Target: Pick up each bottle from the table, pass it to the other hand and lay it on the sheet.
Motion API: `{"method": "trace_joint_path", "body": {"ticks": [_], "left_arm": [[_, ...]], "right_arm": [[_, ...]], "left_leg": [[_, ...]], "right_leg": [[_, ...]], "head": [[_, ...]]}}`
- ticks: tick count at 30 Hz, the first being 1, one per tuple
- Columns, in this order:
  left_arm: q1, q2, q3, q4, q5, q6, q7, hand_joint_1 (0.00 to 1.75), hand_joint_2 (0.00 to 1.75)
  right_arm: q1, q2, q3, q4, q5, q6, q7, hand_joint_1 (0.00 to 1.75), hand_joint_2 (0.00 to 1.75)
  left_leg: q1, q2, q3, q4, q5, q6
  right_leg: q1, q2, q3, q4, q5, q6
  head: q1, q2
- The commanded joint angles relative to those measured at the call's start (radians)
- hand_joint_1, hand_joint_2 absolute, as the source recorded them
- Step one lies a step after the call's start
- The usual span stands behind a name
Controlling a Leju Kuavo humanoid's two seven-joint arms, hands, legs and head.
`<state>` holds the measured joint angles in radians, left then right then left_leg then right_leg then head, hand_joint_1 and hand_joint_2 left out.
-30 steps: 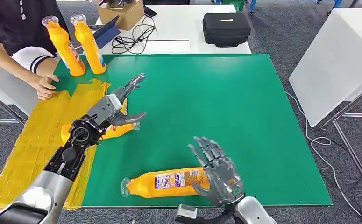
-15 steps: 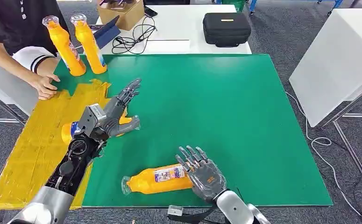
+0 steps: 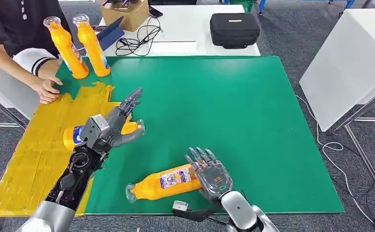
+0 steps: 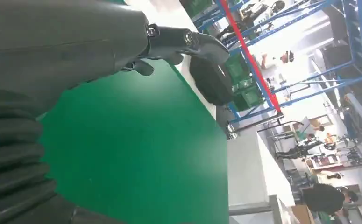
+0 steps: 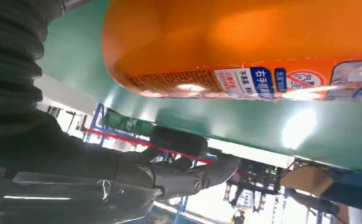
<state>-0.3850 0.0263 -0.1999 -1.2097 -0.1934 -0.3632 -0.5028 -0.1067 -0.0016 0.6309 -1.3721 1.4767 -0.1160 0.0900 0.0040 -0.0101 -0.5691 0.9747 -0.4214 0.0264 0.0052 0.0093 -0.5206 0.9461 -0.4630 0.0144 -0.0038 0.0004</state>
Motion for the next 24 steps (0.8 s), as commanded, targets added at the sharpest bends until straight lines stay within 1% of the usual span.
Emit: {"method": "trace_joint_path", "body": {"ticks": [1,2,3,4,7,8,9,10,13,14,16,19,21,23,24], "left_arm": [[-0.018,-0.015,0.022,0.029,-0.015,-0.004,0.001,0.0,1.75],[-0.018,-0.015,0.022,0.029,-0.015,-0.004,0.001,0.0,1.75],[-0.018,-0.015,0.022,0.029,-0.015,-0.004,0.001,0.0,1.75],[-0.018,-0.015,0.022,0.029,-0.015,-0.004,0.001,0.0,1.75],[-0.019,-0.016,0.021,0.029,-0.016,-0.005,0.0,0.0,1.75],[-0.02,-0.017,0.019,0.032,-0.016,-0.01,-0.001,0.0,1.75],[-0.024,-0.02,0.015,0.038,-0.017,-0.012,-0.001,0.0,1.75],[-0.028,-0.023,0.012,0.043,-0.018,-0.014,-0.001,0.0,1.75],[-0.046,-0.035,-0.002,0.065,-0.019,-0.019,-0.001,0.0,1.75],[-0.05,-0.038,-0.005,0.07,-0.02,-0.019,0.0,0.0,1.75],[-0.06,-0.042,-0.015,0.08,-0.019,-0.022,0.0,0.0,1.75],[-0.079,-0.053,-0.03,0.098,-0.016,-0.033,0.0,0.0,1.75],[-0.096,-0.063,-0.04,0.119,-0.017,-0.035,-0.002,0.0,1.75],[-0.103,-0.068,-0.046,0.126,-0.016,-0.036,-0.003,0.0,1.75],[-0.105,-0.069,-0.048,0.127,-0.016,-0.036,-0.003,0.0,1.75]], "right_arm": [[-0.045,0.026,-0.034,0.111,-0.017,0.017,-0.008,0.0,1.75],[-0.045,0.026,-0.034,0.111,-0.017,0.017,-0.008,0.0,1.75],[-0.045,0.026,-0.034,0.111,-0.017,0.017,-0.008,0.0,1.75],[-0.045,0.026,-0.034,0.111,-0.017,0.017,-0.008,0.0,1.75],[-0.043,0.026,-0.038,0.113,-0.026,0.021,-0.01,0.0,1.75],[-0.042,0.028,-0.044,0.118,-0.044,0.032,-0.013,0.0,1.75],[-0.042,0.03,-0.052,0.13,-0.074,0.051,-0.023,0.0,1.75],[-0.042,0.032,-0.059,0.141,-0.094,0.065,-0.029,0.0,1.75],[-0.049,0.035,-0.084,0.18,-0.15,0.09,-0.041,0.0,1.75],[-0.052,0.034,-0.088,0.189,-0.156,0.093,-0.042,0.0,1.75],[-0.05,0.038,-0.097,0.201,-0.164,0.098,-0.048,0.0,1.75],[-0.057,0.026,-0.054,0.212,-0.123,0.1,-0.088,0.0,1.75],[-0.067,0.03,-0.024,0.244,-0.069,0.093,-0.082,0.0,1.75],[-0.069,0.038,-0.014,0.268,-0.049,0.091,-0.078,0.0,1.75],[-0.072,0.039,-0.01,0.28,-0.044,0.089,-0.086,0.0,1.75]], "left_leg": [[0.0,0.002,0.003,-0.001,-0.001,-0.001],[0.0,0.001,0.002,-0.001,-0.001,0.0],[0.001,0.002,0.006,0.0,-0.003,-0.001],[0.0,0.001,0.003,-0.001,-0.001,-0.001],[0.001,0.001,0.005,0.0,-0.002,-0.001],[0.0,0.001,0.003,0.0,-0.001,-0.001],[0.001,0.001,0.005,0.0,-0.002,-0.001],[0.0,0.001,0.003,-0.001,-0.001,-0.001],[0.001,0.0,0.005,-0.001,-0.001,-0.001],[0.0,-0.001,0.003,0.0,-0.001,-0.001],[0.001,-0.001,0.005,0.0,-0.002,-0.001],[0.0,-0.001,0.003,0.0,-0.001,0.0],[0.001,-0.001,0.003,0.0,0.0,-0.001],[0.001,-0.002,0.005,0.0,-0.001,-0.001],[0.001,-0.001,0.004,-0.001,0.0,-0.001]], "right_leg": [[0.0,0.0,0.004,-0.001,-0.001,0.001],[0.0,0.0,0.002,-0.001,0.0,0.001],[0.001,0.0,0.007,-0.002,-0.002,0.002],[0.0,0.0,0.003,-0.001,0.0,0.001],[0.0,-0.001,0.005,-0.001,-0.001,0.001],[0.0,0.0,0.003,-0.001,-0.001,0.001],[0.001,0.0,0.006,-0.001,-0.001,0.001],[0.0,0.0,0.003,-0.001,-0.001,0.001],[0.001,-0.002,0.005,-0.002,-0.001,0.001],[0.0,-0.002,0.003,-0.001,0.0,0.001],[0.001,-0.002,0.006,-0.002,-0.001,0.002],[0.0,-0.002,0.003,-0.002,-0.001,0.001],[0.0,-0.003,0.003,-0.001,-0.001,0.001],[0.001,-0.004,0.006,-0.002,-0.001,0.001],[0.001,-0.003,0.005,-0.002,0.0,0.001]], "head": [[0.0,0.0],[0.0,0.0],[0.0,0.0],[0.0,0.0],[0.0,0.0],[0.0,0.0],[0.0,0.0],[0.0,0.0],[0.0,0.0],[0.0,0.0],[0.0,0.0],[0.0,0.0],[0.0,0.0],[0.0,0.0],[0.0,0.0]]}}
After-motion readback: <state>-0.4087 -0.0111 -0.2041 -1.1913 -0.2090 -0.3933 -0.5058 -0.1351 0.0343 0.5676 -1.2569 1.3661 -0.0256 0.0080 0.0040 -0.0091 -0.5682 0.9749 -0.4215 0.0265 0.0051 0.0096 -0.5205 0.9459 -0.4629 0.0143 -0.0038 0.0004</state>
